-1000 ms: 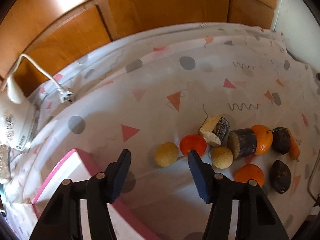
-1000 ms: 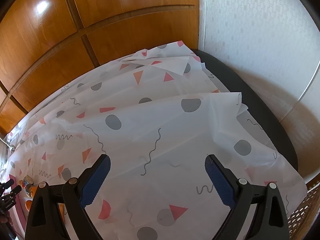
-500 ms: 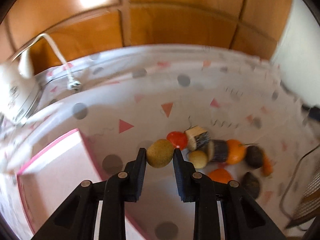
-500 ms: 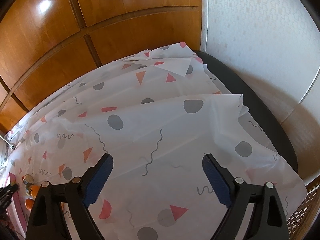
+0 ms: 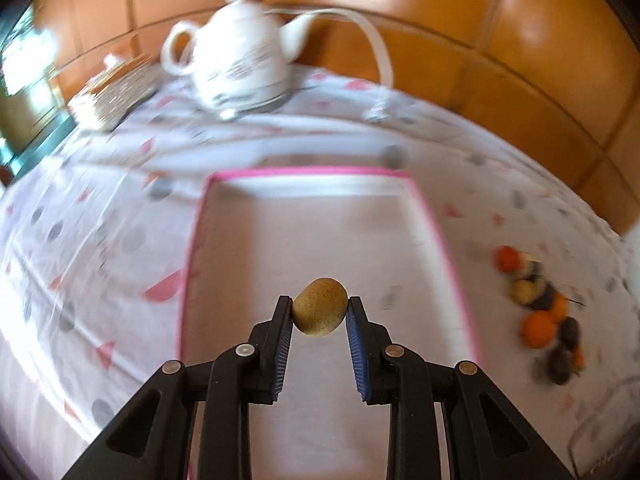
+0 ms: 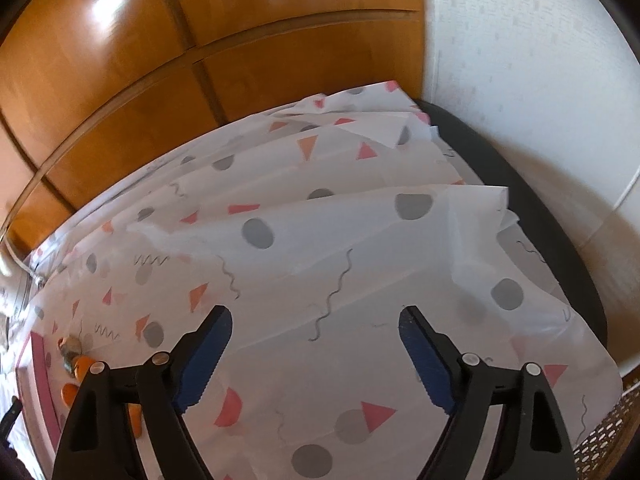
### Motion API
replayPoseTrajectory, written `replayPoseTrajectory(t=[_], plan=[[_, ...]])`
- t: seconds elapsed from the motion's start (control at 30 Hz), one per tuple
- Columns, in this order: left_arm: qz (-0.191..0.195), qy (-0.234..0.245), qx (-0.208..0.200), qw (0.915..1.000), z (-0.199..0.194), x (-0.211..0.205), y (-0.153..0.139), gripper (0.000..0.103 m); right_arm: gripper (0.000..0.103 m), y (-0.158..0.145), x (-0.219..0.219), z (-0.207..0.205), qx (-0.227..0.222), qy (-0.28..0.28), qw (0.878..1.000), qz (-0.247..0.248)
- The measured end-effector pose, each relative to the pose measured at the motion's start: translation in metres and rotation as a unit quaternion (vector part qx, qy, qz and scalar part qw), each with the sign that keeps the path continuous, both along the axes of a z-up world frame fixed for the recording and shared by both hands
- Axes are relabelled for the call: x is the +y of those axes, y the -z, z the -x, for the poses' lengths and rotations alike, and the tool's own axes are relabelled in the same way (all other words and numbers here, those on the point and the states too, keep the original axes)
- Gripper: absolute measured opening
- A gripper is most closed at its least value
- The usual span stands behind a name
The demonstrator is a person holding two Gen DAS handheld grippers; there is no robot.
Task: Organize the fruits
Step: 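Carry the yellow ball with the left tool into the tray and release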
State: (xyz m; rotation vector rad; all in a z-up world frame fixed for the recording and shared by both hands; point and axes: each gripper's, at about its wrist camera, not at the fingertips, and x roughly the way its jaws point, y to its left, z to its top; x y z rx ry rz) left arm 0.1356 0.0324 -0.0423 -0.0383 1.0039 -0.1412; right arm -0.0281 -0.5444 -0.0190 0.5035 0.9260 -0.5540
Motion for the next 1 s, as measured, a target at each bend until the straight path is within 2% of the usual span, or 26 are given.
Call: replayPoseTrajectory(t=[0.27, 0.3, 0.33, 0.37, 0.47, 0.6, 0.77, 0.83, 1.0], plan=[[-0.024, -0.033, -0.011, 0.9991, -0.004, 0.008, 0.013, 0.030, 0.077, 0.005, 0.014, -0.010, 0.024, -0.037, 0.999, 0.011], [-0.021, -0.032, -0.011, 0.9992, -0.005, 0.007, 0.012, 0.034, 0.076, 0.006, 0.014, -0.010, 0.026, -0.038, 0.999, 0.010], [-0.015, -0.035, -0.014, 0.9992, -0.003, 0.008, 0.010, 0.045, 0.076, 0.007, 0.015, -0.010, 0.027, -0.038, 0.999, 0.011], [-0.011, -0.042, -0.017, 0.9989, 0.001, 0.010, 0.009, 0.052, 0.076, 0.008, 0.015, -0.010, 0.029, -0.040, 0.999, 0.012], [0.003, -0.054, -0.021, 0.9983, 0.010, 0.014, 0.001, 0.053, 0.074, 0.010, 0.018, -0.012, 0.032, -0.046, 0.998, 0.017], [0.024, -0.079, -0.031, 0.9961, 0.029, 0.028, -0.015, 0.053, 0.066, 0.011, 0.022, -0.014, 0.029, -0.062, 0.998, 0.010], [0.005, -0.094, -0.074, 0.9928, 0.060, 0.046, -0.042, 0.057, 0.063, 0.011, 0.046, -0.023, 0.011, -0.138, 0.990, -0.020], [-0.005, -0.098, -0.087, 0.9914, 0.070, 0.055, -0.049, 0.062, 0.059, 0.011, 0.061, -0.027, 0.013, -0.175, 0.984, -0.015], [-0.022, -0.109, -0.101, 0.9887, 0.094, 0.069, -0.051, 0.069, 0.052, 0.014, 0.093, -0.033, 0.024, -0.247, 0.968, -0.024]])
